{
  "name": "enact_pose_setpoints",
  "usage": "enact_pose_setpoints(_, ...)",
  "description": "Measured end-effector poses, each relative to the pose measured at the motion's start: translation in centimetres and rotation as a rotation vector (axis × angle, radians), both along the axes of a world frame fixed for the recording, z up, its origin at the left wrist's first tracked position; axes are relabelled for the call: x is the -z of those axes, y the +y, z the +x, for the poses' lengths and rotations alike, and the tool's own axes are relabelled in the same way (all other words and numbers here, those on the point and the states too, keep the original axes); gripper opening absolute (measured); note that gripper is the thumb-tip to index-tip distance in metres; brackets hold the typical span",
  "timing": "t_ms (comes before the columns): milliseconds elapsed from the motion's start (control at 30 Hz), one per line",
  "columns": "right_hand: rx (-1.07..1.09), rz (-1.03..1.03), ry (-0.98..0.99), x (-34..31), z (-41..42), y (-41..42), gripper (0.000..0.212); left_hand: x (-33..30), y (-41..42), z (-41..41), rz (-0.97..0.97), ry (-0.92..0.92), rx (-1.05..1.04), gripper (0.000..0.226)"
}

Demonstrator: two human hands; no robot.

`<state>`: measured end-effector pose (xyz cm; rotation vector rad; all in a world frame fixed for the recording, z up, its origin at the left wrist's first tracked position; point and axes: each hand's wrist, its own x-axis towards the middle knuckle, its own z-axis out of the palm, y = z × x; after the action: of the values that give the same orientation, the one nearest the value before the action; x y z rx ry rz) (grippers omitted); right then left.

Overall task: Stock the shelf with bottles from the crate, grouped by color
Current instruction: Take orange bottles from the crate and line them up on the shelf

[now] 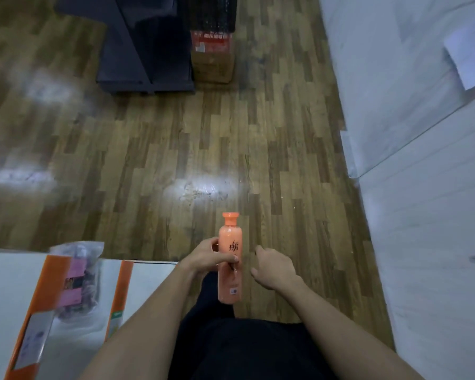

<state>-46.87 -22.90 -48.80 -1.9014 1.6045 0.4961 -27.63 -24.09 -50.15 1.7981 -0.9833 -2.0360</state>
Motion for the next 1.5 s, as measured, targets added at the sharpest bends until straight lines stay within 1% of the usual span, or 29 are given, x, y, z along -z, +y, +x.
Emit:
enact_pose_setpoints(133, 0.067, 0.011, 0.022, -0.9, 1.6, -7.5, 0.032, -0.2, -8.1, 1.8, -0.018, -0.001, 0.018, 0.048)
enact_pose_setpoints(333, 0.126, -0.024, 0.016, -1.6, 2.6, -16.7, 0.032, -0.2, -18.7, 3.1, -0.055, 0.008, 0.031, 0.052)
enact_pose_setpoints(533, 0.215, 0.024, 0.01, -0.8, 1.0, -24.9, 0.031, -0.8, -28.2, 1.1, -0.063, 0.023, 0.04, 0.06)
enact_pose_setpoints(700, 0.252, 0.048, -0.004, 0.7, -1.8, -33.2, 0.028, -0.2, -36.3, -1.7, -0.047, 0.024, 0.037, 0.06)
enact_pose_setpoints(900, 0.258, 0.096, 0.001, 1.0, -6.7, -44.5, 0.024, -0.7, -45.6, -6.4, 0.005, -0.012, 0.016, 0.047)
enact_pose_setpoints(1033, 0.192, 0.12, 0.019, 0.7, -9.2, -51.4, 0.02, -1.2, -52.0, -9.2, 0.017, -0.02, -0.014, 0.042)
enact_pose_setpoints(1267, 0.125, 0.134, 0.026, 0.3, -11.5, -62.5, 0.027, -1.2, -63.0, -12.3, 0.029, -0.038, -0.033, 0.04)
enact_pose_setpoints(1500, 0.129, 0.142, 0.035, 1.5, -13.8, -76.9, 0.034, -0.2, -78.3, -14.1, -0.008, -0.034, 0.022, 0.039)
